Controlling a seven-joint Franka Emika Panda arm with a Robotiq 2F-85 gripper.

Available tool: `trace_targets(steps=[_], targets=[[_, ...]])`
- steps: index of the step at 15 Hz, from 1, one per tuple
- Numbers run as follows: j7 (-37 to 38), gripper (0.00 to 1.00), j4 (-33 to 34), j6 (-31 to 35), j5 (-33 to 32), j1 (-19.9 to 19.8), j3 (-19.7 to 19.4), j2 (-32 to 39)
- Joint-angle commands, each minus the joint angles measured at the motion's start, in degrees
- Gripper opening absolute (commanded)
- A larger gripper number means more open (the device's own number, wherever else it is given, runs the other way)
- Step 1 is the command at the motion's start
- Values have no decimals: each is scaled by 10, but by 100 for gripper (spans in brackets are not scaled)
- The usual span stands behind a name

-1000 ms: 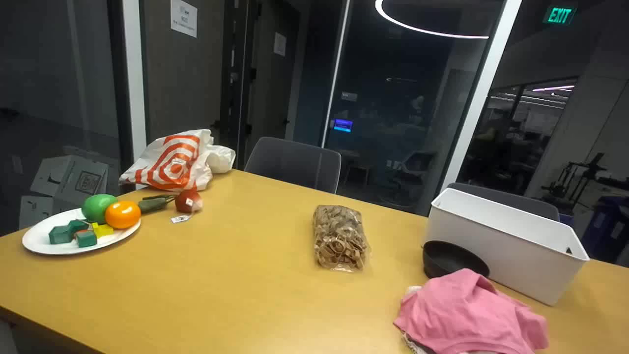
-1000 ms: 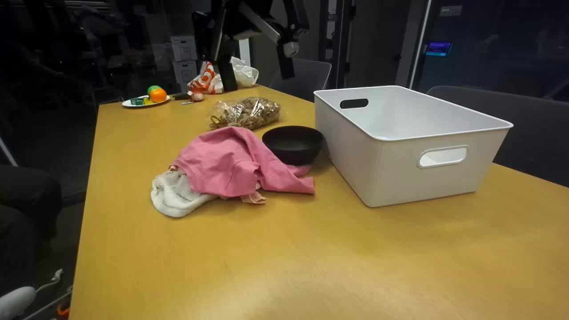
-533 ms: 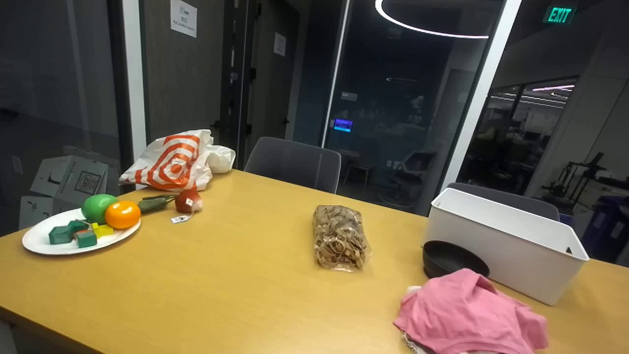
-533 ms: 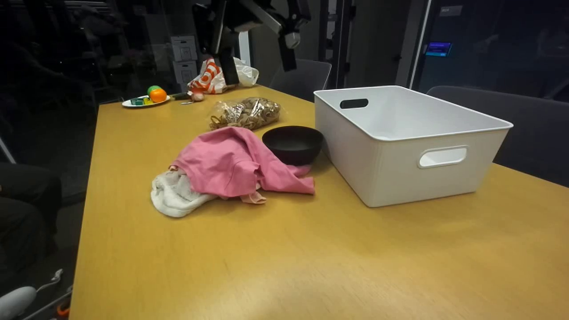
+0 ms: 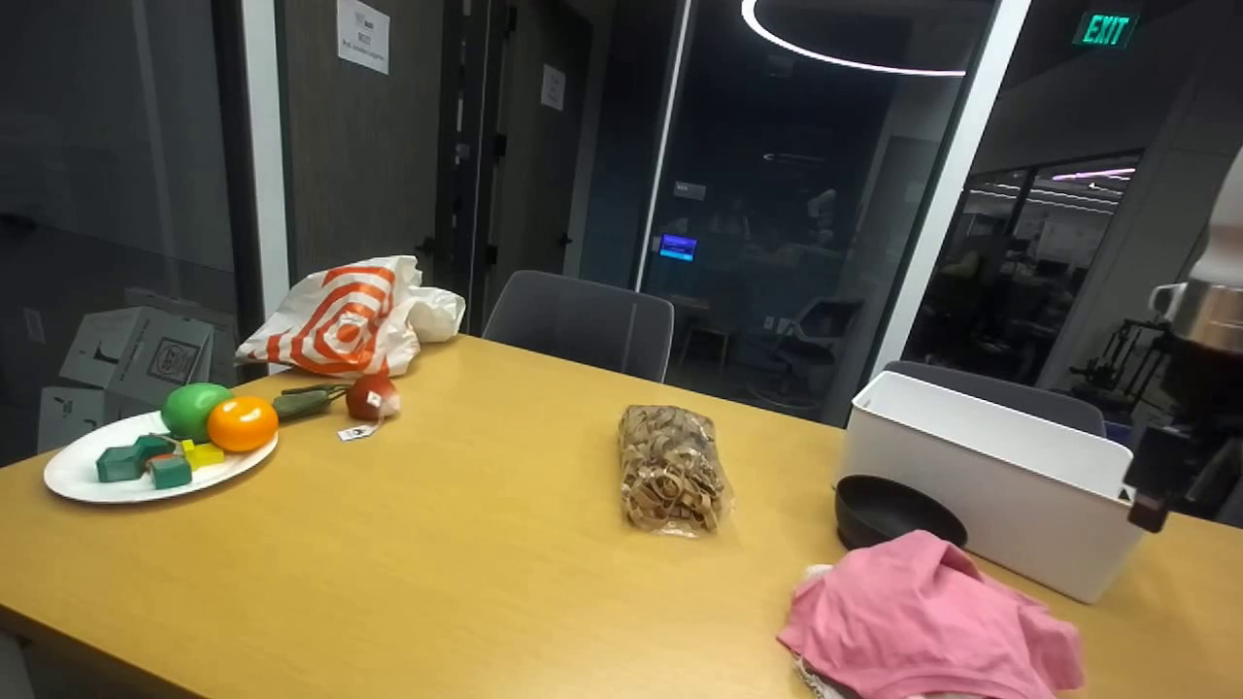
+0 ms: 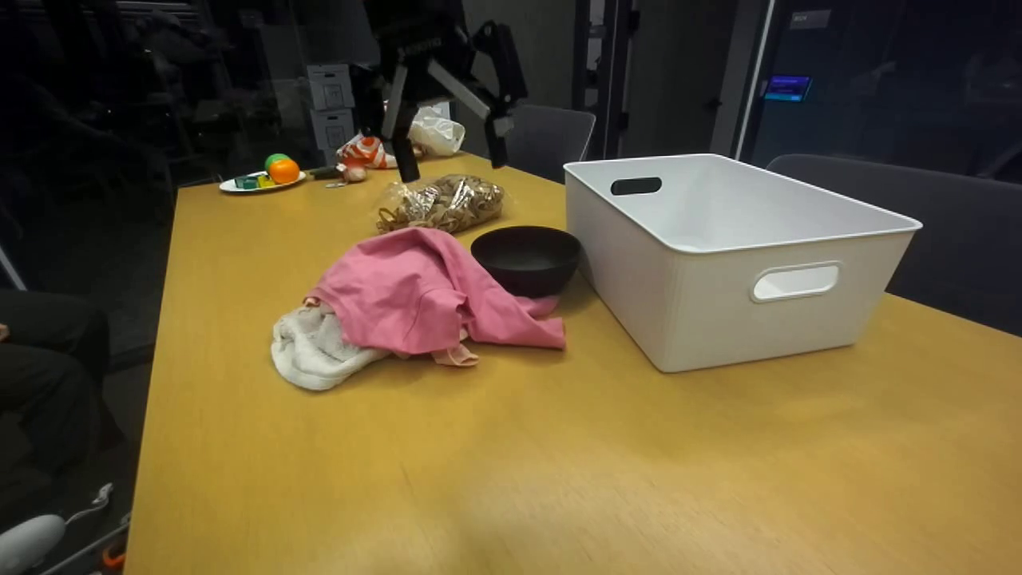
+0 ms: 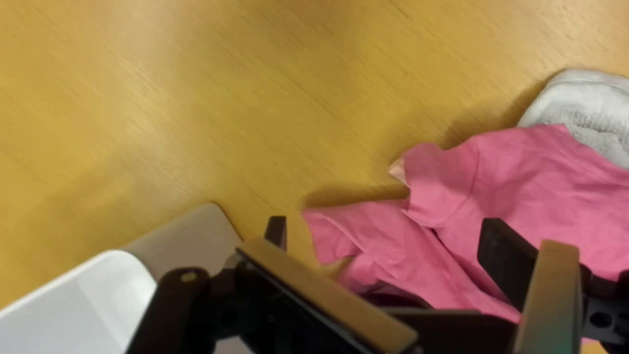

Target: Separate the shirts on the table

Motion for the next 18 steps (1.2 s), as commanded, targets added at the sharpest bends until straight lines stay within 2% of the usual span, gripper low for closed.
trace_targets(steps=[1,4,10,14,18], targets=[[-52,100,25,49,57,32,-5,80],[-117,100,29,65,123,46,-6,124],[-180,100,48,78,202,55,14,161],[-171,100,60,112,193,66,38,180],[-133,100,62,177,134,68,59,211]])
